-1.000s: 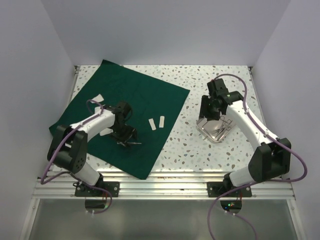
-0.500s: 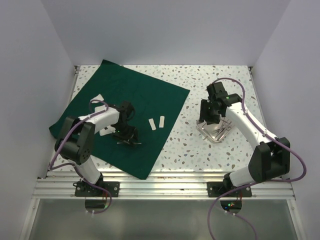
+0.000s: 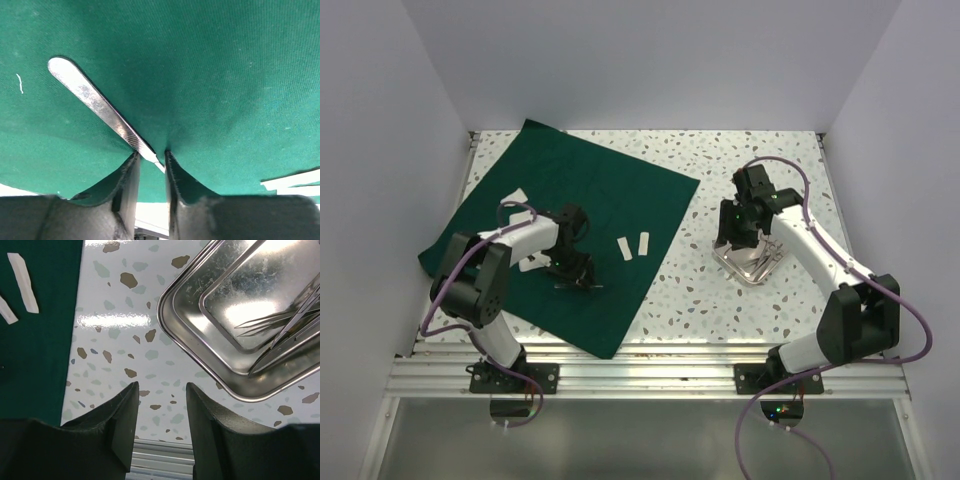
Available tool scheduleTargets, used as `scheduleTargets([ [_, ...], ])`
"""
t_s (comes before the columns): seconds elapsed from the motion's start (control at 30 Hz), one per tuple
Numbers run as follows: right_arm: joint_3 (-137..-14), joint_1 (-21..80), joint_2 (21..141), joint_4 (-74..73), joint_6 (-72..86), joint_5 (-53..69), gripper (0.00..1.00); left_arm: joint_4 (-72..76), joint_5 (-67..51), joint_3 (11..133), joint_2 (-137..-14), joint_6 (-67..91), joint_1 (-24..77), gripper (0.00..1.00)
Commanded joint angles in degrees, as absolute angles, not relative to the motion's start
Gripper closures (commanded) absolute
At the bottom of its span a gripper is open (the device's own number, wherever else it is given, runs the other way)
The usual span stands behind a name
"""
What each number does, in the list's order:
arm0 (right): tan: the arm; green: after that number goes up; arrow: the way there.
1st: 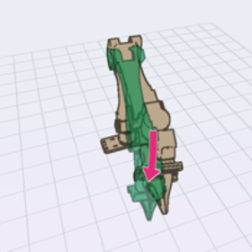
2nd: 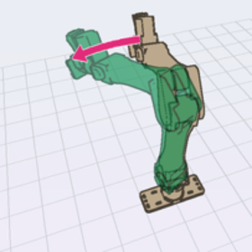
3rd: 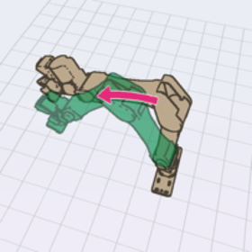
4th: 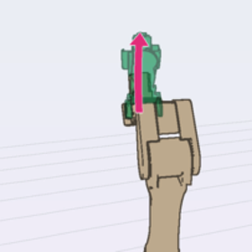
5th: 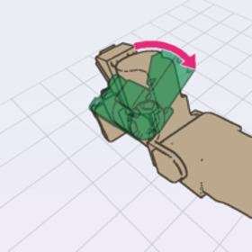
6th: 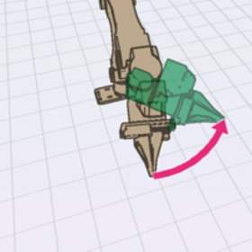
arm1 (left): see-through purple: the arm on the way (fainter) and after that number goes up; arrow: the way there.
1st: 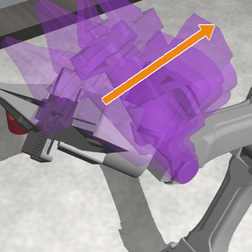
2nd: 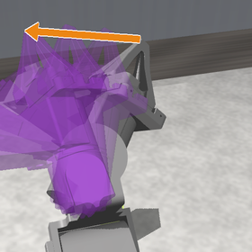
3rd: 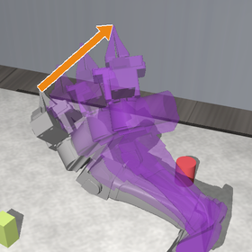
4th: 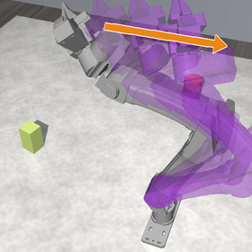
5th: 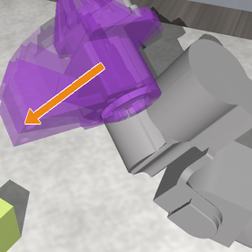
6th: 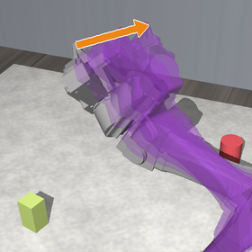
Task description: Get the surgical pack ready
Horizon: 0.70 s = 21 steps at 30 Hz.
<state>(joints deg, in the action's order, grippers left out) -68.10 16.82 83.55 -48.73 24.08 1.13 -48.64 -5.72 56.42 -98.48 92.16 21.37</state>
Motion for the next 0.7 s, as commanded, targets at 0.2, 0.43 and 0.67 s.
scheduleTargets([
  [0.2,-67.8,16.7,80.4,-47.9,23.4,1.8,0.53,-47.8,-1.9,54.4,-100.4,91.8,21.2,0.86],
  [0.43,-68.3,16.9,79.5,-48.2,23.9,2.5,0.53,-51.3,-1.0,55.5,-96.0,90.6,21.3,0.89],
  [0.67,-67.9,17.5,79.5,-47.5,25.2,2.9,0.53,-53.3,-0.3,53.9,-92.9,88.9,21.3,0.98],
])
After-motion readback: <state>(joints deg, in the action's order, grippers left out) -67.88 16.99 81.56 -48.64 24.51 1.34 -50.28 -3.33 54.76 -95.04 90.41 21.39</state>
